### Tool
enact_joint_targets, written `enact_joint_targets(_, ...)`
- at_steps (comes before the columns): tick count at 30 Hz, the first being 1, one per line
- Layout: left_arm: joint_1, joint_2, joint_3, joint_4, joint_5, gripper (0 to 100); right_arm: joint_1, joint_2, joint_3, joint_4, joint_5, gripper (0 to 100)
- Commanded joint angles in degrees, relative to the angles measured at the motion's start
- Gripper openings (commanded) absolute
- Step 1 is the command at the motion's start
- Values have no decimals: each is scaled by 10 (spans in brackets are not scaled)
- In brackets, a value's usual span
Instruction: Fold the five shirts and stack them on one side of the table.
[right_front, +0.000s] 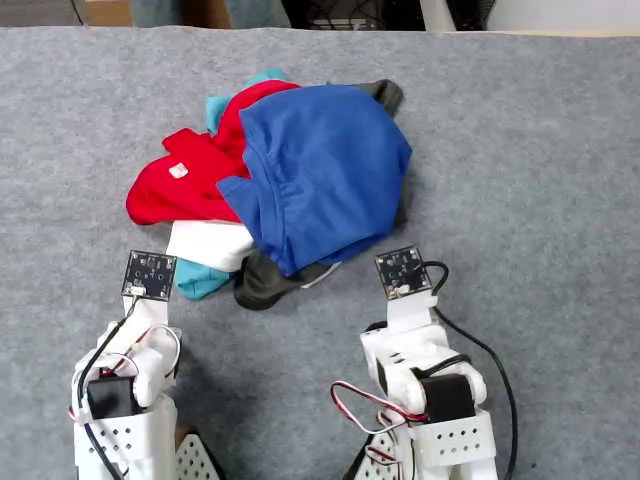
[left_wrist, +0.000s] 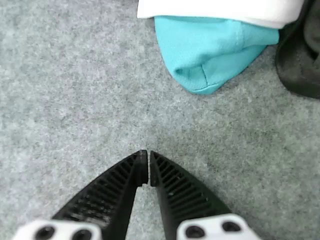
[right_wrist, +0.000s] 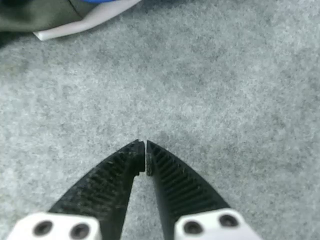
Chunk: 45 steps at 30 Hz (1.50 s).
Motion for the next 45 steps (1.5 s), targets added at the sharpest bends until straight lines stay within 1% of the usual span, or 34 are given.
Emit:
enact_joint_targets(1,1,-3,8,-7,1,40,4,-49,1,-9,3,15)
enact_joint_targets(4,1,-3,8,-7,0,40,4,-49,1,-9,2,15)
enact_joint_targets(7,3,-3,8,-7,2,41,7,-49,0,-40,11,18)
enact_joint_targets(9,3,-3,8,-7,0,43,15,-48,-1,-62,56,18)
enact_joint_targets(12,1,-3,8,-7,2,43,23,-49,-21,-110,152,19)
enact_joint_targets(15,7,-3,8,-7,2,42,28,-37,-94,-149,152,18)
enact_joint_targets(18,7,-3,8,-7,2,41,29,20,-189,-155,169,19)
enact_joint_targets(20,7,-3,8,-7,-1,40,25,104,-263,-158,175,31)
enact_joint_targets(23,34,-3,7,-11,-2,40,6,284,-395,-158,172,98)
enact_joint_targets(26,48,-3,-11,-6,-3,40,-8,487,-557,-134,115,170)
enact_joint_targets(29,20,-2,-48,-7,-8,43,-30,677,-711,-110,57,249)
enact_joint_targets(30,10,-1,-58,-7,-26,44,-34,738,-759,-108,39,283)
enact_joint_targets(33,-8,2,-61,-6,-135,44,-37,911,-884,-108,-15,395)
enact_joint_targets(34,-11,2,-51,-6,-160,44,-36,967,-920,-107,-35,428)
enact_joint_targets(35,-11,2,-48,-6,-169,44,-36,1025,-953,-110,-55,456)
enact_joint_targets(37,-15,0,-51,-6,-161,44,-37,1135,-1024,-107,-83,494)
enact_joint_targets(39,-15,2,-58,-6,-159,44,-38,1232,-1095,-96,-100,485)
enact_joint_targets(41,-15,1,-58,-7,-159,44,-37,1301,-1170,-60,-113,430)
enact_joint_targets(43,-15,2,-51,-11,-160,44,-34,1354,-1244,-18,-109,327)
enact_joint_targets(45,-15,-2,-52,-11,-160,44,-34,1396,-1316,23,-84,186)
